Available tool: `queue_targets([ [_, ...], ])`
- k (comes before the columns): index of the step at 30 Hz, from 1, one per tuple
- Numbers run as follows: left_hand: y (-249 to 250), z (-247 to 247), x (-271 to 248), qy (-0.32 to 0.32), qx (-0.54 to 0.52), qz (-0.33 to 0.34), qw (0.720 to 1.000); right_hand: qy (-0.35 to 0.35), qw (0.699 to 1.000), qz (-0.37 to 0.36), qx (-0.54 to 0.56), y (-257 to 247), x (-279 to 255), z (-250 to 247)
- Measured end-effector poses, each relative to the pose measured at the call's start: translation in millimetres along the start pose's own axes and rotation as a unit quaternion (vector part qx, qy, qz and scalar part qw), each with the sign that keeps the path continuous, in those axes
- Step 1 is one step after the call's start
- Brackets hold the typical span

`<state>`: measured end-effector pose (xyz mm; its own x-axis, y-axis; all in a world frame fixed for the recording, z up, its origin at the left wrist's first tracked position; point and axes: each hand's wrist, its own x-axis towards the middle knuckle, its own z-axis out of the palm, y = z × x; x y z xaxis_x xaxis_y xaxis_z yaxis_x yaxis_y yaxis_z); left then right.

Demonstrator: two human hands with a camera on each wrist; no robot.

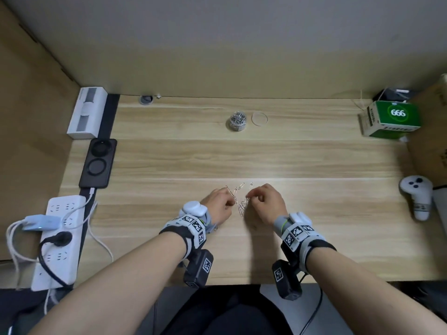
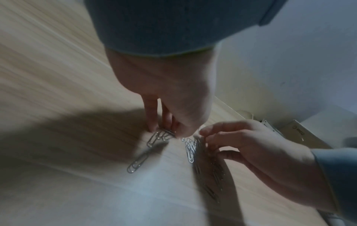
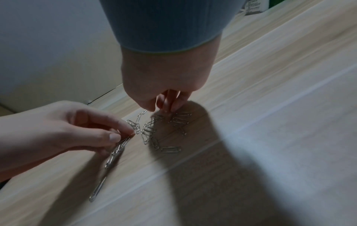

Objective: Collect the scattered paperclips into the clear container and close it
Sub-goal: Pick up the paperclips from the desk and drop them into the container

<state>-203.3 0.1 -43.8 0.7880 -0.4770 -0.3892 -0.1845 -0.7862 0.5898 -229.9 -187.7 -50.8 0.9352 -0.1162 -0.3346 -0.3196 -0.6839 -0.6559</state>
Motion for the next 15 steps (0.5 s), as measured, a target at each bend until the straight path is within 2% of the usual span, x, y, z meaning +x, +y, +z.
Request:
queue_targets([
  [2, -1, -4, -5, 0.014, 0.009, -0.009, 1.000, 0.040, 0.999, 0.028, 0.001, 4, -7, -8],
  [4, -5, -8, -12, 0.024, 0.021, -0.037, 0.999, 0.046, 0.997, 0.065, -0.012, 11, -12, -14],
  [7, -16, -10, -22, -0.021, 0.025, -0.067, 0.997, 0.043, 0.995, 0.088, -0.031, 19, -17, -13],
  [11, -26, -4, -33, -0.069, 0.047, -0.053, 0.995, 0.053, 0.996, 0.071, -0.023, 8, -15, 7],
  [15, -29, 3, -34, -0.011, 0.030, -0.067, 0.997, 0.047, 0.998, 0.052, 0.000, -11, -8, 22],
])
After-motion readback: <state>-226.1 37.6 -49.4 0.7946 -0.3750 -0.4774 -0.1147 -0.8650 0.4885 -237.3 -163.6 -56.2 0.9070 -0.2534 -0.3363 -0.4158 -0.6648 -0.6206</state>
